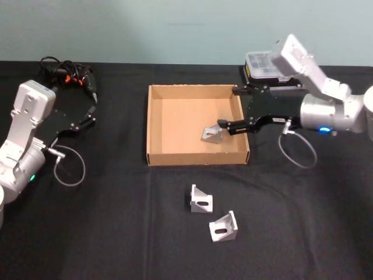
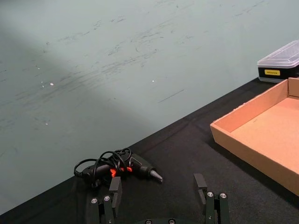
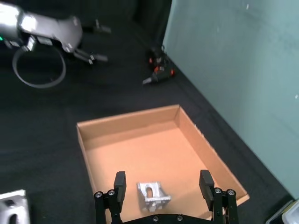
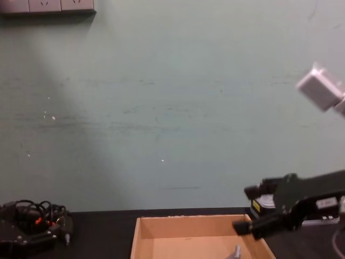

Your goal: Use one hand to pick up the angle iron from the table and place it into the box.

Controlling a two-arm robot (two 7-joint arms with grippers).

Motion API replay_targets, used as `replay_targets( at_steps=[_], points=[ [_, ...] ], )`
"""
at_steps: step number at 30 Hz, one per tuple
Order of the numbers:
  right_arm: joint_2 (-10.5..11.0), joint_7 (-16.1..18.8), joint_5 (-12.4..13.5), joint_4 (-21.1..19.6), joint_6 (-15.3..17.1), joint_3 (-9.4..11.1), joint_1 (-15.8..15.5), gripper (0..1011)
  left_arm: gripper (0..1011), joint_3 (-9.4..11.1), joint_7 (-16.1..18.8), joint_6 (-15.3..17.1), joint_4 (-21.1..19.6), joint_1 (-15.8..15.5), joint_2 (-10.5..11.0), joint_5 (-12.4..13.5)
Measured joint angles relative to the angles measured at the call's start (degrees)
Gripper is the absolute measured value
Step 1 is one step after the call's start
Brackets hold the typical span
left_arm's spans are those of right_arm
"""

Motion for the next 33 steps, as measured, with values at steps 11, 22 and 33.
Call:
replay_targets(
  at_steps=[11,22,33],
  points=[
    [7.6,5.3,7.6,-10.5,1.5,3.3,-3.1,1003,1000,0.0,0.0,0.0,0.0,0.0,0.0,0.0],
    [14.7,10.6,12.1,-17.1,2.8,2.9,-6.3,1002,1000,0.0,0.0,0.0,0.0,0.0,0.0,0.0],
    [16.7,12.7,12.7,-18.3,3.2,-0.8,-8.1,1003,1000,0.0,0.0,0.0,0.0,0.0,0.0,0.0]
  ],
)
